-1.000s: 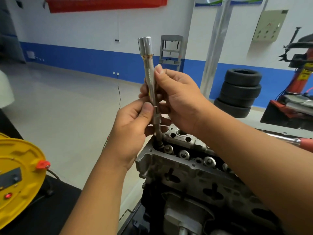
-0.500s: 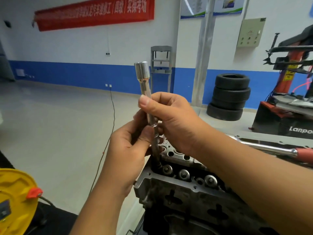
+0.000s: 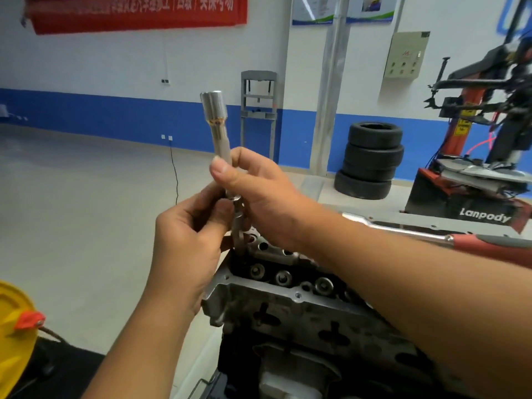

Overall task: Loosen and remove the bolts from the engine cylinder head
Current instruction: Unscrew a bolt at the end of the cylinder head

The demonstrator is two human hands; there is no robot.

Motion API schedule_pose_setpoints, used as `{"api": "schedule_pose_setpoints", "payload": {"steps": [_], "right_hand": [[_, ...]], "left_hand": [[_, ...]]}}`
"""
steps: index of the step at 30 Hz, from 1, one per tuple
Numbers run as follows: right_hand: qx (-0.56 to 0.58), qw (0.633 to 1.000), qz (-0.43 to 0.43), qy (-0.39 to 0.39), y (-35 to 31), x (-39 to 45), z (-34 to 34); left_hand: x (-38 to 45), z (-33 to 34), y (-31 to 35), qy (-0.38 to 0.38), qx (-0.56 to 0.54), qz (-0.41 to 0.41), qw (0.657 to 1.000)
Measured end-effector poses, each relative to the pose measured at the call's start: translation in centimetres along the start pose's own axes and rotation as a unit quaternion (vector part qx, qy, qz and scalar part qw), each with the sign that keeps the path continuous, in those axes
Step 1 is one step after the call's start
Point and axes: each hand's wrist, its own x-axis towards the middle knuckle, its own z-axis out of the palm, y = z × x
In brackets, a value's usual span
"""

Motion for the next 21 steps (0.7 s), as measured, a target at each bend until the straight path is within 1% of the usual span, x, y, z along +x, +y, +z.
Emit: {"api": "schedule_pose_setpoints", "payload": {"steps": [3,6,8,9,11,13,15,18,19,21], "right_hand": [[0.038,0.999,-0.018,0.010,0.9,-0.1,0.3],[0.071,0.997,-0.020,0.001,1.0,0.0,0.1],[0.065,0.997,-0.027,-0.016,0.9,0.1,-0.4],[0.059,0.997,-0.031,-0.023,0.8,0.1,-0.6],[0.053,0.997,-0.033,-0.040,0.7,0.2,-0.7],[0.063,0.996,-0.027,-0.056,0.7,0.3,-0.6],[0.064,0.996,-0.020,-0.056,0.7,0.4,-0.7],[0.046,0.998,-0.030,-0.033,0.4,0.4,-0.7],[0.038,0.998,-0.034,-0.032,0.3,0.4,-0.8],[0.016,0.998,-0.042,-0.035,0.1,0.3,-0.9]], "left_hand": [[0.1,0.0,-0.2,-0.012,0.034,0.020,0.999],[0.2,-0.3,0.3,-0.062,0.027,0.001,0.998],[0.2,-0.4,0.7,-0.095,0.062,0.003,0.994],[0.2,-0.4,0.8,-0.095,0.088,0.012,0.992],[0.1,-0.1,1.0,-0.055,0.117,0.026,0.991],[0.0,0.0,0.9,-0.004,0.125,0.032,0.992],[-0.3,0.2,0.9,0.028,0.114,0.033,0.993],[-0.5,0.4,1.0,0.025,0.124,0.053,0.990],[-0.5,0.4,1.0,0.014,0.124,0.056,0.991],[-0.5,0.5,1.2,-0.024,0.097,0.036,0.994]]}}
